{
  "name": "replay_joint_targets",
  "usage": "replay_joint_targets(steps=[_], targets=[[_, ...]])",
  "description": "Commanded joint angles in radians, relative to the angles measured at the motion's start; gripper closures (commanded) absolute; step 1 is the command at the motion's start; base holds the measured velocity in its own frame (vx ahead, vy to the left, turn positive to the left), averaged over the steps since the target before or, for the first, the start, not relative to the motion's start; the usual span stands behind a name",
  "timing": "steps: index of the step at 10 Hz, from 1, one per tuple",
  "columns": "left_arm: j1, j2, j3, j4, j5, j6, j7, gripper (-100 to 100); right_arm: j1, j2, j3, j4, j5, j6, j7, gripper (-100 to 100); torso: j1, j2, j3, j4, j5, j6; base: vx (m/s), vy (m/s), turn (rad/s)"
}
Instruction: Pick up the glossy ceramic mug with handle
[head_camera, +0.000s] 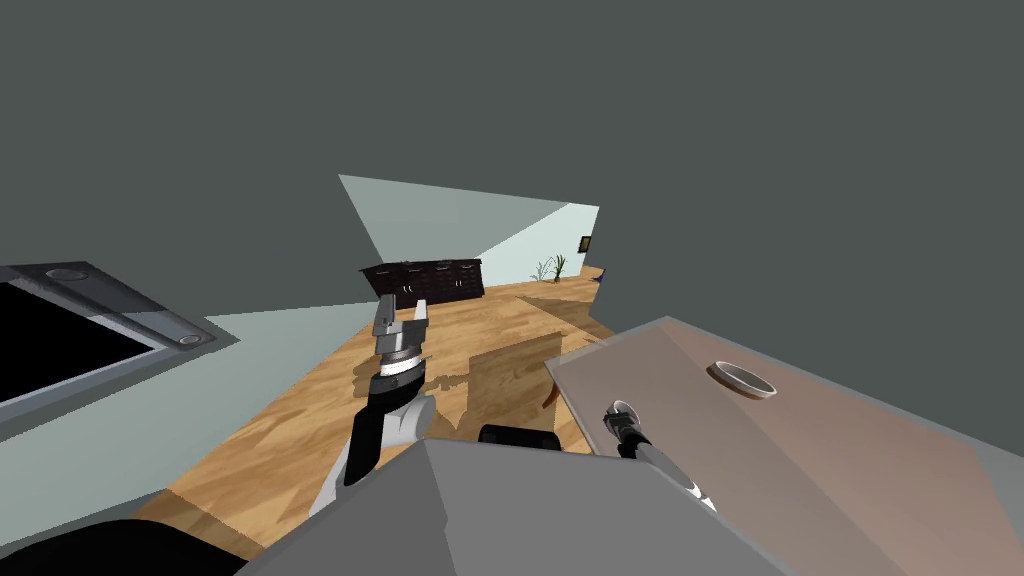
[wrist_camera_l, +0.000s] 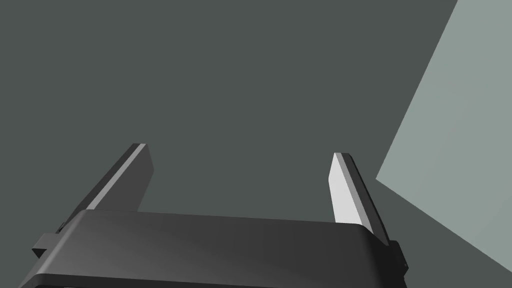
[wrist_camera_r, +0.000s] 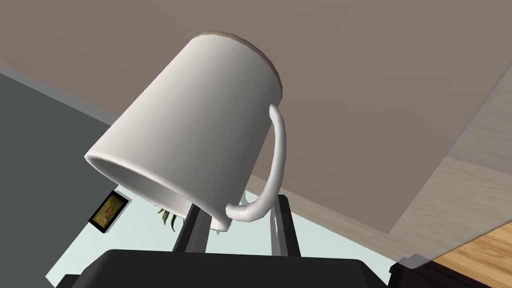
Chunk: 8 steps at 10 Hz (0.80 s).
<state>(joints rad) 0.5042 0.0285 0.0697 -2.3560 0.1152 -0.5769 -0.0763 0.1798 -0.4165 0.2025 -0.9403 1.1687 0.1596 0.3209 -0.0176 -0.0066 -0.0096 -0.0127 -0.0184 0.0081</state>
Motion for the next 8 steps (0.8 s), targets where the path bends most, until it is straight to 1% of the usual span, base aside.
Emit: replay_joint_targets(steps=[1, 2, 4, 5, 6, 7, 8], targets=[[0.0, 0.0, 0.0, 0.0, 0.0, 0.0, 0.0, 0, -0.024, 0.006, -0.019, 0.025, -0.031, -0.05, 0.05, 100, 0.0, 0.0, 0.0, 0.0, 0.0, 0.0, 0.018, 0.044, -0.27], [0.0, 0.0, 0.0, 0.0, 0.0, 0.0, 0.0, 0, -0.024, 0.006, -0.019, 0.025, -0.031, -0.058, 0.069, 100, 0.0, 0.0, -0.001, -0.001, -0.001, 0.001, 0.014, 0.033, -0.107], [0.0, 0.0, 0.0, 0.0, 0.0, 0.0, 0.0, 0, -0.024, 0.006, -0.019, 0.025, -0.031, -0.058, 0.108, 100, -0.002, 0.0, -0.001, -0.001, -0.002, 0.0, 0.002, 0.007, 0.004], [0.0, 0.0, 0.0, 0.0, 0.0, 0.0, 0.0, 0, -0.075, 0.016, -0.051, 0.073, -0.085, -0.106, 0.141, 100, -0.003, 0.001, -0.001, -0.002, -0.002, -0.001, 0.012, 0.029, -0.361], [0.0, 0.0, 0.0, 0.0, 0.0, 0.0, 0.0, 0, -0.075, 0.016, -0.051, 0.073, -0.094, -0.117, 0.17, 100, -0.001, -0.001, -0.001, -0.002, -0.001, 0.0, 0.011, 0.049, -0.272], [0.0, 0.0, 0.0, 0.0, 0.0, 0.0, 0.0, 0, -0.075, 0.016, -0.051, 0.073, -0.094, -0.135, 0.2, 100, 0.0, 0.0, -0.001, -0.002, -0.001, 0.0, 0.005, 0.035, -0.015], [0.0, 0.0, 0.0, 0.0, 0.0, 0.0, 0.0, 0, -0.075, 0.016, -0.051, 0.073, -0.094, -0.135, 0.228, 100, 0.0, 0.0, -0.001, -0.002, -0.001, -0.002, 0.003, 0.013, 0.042]])
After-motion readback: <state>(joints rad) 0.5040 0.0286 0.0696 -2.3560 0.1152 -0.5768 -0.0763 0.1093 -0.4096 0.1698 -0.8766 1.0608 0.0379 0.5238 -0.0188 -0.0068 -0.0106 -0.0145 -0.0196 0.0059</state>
